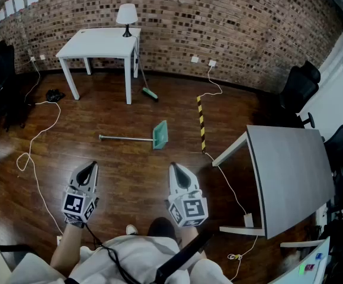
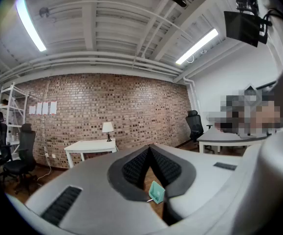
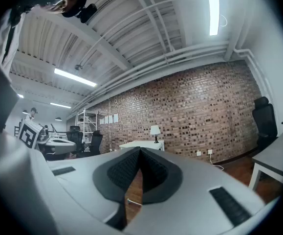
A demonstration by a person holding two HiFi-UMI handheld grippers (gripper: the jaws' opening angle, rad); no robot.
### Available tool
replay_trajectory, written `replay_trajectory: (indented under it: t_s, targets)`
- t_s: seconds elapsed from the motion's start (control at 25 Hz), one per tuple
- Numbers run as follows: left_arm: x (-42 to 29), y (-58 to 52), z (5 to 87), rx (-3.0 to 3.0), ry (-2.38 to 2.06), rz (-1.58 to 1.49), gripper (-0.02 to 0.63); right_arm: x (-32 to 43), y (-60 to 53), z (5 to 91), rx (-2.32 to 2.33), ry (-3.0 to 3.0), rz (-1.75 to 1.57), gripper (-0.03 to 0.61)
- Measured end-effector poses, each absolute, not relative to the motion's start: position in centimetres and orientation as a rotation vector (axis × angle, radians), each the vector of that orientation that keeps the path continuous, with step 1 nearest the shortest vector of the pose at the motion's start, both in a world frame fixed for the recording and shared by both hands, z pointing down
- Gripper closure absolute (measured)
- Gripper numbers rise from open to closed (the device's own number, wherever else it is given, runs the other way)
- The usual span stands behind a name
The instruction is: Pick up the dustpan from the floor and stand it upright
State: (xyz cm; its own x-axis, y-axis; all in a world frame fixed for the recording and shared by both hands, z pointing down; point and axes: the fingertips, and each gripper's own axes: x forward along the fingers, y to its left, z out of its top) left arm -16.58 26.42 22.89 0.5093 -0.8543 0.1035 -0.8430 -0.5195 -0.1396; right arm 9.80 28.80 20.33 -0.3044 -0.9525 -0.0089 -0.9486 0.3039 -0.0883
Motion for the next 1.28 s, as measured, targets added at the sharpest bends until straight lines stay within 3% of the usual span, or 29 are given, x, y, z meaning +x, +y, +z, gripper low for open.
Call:
replay_trajectory:
  t_s: [0.4,0.92,1.28]
  targets:
    - [-16.1,20.8,25.0,-2.65,1.524,-0.239,0.601,10.7,23.2,22.0,-1.816,2.534,-0.124,0.583]
    - [-9.2,0.3,24.2,-2.576,1.617,-0.255,0.6,18.7,1.2,22.7,-1.736,2.61,-0.108,0.584]
    - [-10.9,-7.1,24.1,-2.504,1.743,-0.325,0.6,20.8,-8.0,23.1,-1.731,2.649,-0.167,0.584]
